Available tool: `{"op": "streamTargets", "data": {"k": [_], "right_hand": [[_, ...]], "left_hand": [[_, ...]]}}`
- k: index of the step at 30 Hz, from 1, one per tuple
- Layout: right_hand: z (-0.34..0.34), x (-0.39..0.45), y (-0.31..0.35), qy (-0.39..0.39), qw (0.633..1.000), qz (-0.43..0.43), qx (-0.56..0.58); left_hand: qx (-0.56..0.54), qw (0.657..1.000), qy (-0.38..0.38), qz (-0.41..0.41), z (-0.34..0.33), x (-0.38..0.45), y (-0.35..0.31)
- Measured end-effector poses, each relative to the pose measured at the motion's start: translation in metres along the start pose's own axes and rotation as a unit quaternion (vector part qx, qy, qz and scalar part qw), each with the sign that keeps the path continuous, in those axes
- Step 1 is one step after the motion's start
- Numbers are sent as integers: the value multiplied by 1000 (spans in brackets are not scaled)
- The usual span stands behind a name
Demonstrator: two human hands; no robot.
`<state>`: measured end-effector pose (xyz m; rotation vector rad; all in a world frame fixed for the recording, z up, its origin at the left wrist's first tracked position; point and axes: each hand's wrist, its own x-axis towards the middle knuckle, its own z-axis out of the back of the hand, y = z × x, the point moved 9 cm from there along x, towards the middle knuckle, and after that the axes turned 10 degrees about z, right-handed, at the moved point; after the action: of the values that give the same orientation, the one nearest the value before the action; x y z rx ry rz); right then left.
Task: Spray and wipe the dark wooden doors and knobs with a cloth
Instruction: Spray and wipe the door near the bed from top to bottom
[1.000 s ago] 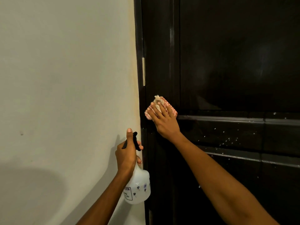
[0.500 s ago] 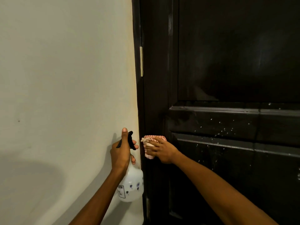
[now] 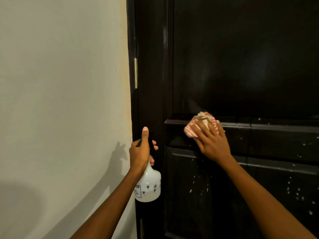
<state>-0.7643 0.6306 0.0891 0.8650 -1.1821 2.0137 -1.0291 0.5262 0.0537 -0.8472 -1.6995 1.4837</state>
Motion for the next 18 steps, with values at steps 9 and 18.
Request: {"op": "streamTargets", "data": {"k": [9,18], "right_hand": [[-18,30,39,3,997,-46,55],[-29,78,82,33,993,94,63]], "left_hand": [[2,1000,13,-13,-11,-9,-4],[11,1000,-4,-21,0,-13,-5]]}}
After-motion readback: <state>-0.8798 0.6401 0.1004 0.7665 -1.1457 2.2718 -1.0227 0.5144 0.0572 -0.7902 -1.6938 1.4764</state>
